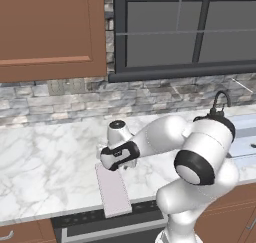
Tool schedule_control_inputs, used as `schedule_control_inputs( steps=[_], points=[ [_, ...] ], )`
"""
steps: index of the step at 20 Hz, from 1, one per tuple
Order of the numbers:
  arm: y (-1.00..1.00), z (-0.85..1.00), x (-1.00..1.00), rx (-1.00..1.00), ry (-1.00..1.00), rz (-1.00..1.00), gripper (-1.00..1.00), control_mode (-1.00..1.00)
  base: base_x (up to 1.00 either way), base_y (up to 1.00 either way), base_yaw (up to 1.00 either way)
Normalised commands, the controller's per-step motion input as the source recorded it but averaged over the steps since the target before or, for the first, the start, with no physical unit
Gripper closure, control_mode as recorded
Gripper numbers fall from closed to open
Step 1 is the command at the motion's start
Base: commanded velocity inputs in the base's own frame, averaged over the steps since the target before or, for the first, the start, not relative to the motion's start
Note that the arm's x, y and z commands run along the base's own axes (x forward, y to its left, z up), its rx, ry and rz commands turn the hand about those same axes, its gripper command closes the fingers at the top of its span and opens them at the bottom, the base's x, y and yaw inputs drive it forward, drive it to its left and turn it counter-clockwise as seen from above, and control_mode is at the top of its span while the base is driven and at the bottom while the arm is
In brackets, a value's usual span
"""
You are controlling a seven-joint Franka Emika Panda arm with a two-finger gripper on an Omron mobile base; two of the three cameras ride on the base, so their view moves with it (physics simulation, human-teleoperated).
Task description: The ice cube tray has been filled with water. Take the tray and place it in the freezer to make ice. Close the freezer door after placing the tray.
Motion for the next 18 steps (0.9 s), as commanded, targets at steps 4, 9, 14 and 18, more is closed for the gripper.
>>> schedule_control_inputs(
  steps=[4, 9, 14, 18],
  points=[
    [-0.16, 0.18, 0.15, 0.0, -0.1, 0.0, -1.0, -1.0, 0.0, 0.0, 0.0],
    [-0.19, 0.29, 0.18, 0.0, -0.15, 0.0, -1.0, -1.0, 0.0, 0.0, 0.0],
    [-0.12, 0.39, 0.05, 0.0, -0.2, 0.0, -1.0, -1.0, 0.0, 0.0, 0.0],
    [-0.03, 0.54, -0.05, 0.0, -0.17, 0.01, -1.0, -1.0, 0.0, 0.0, 0.0]
  ],
)
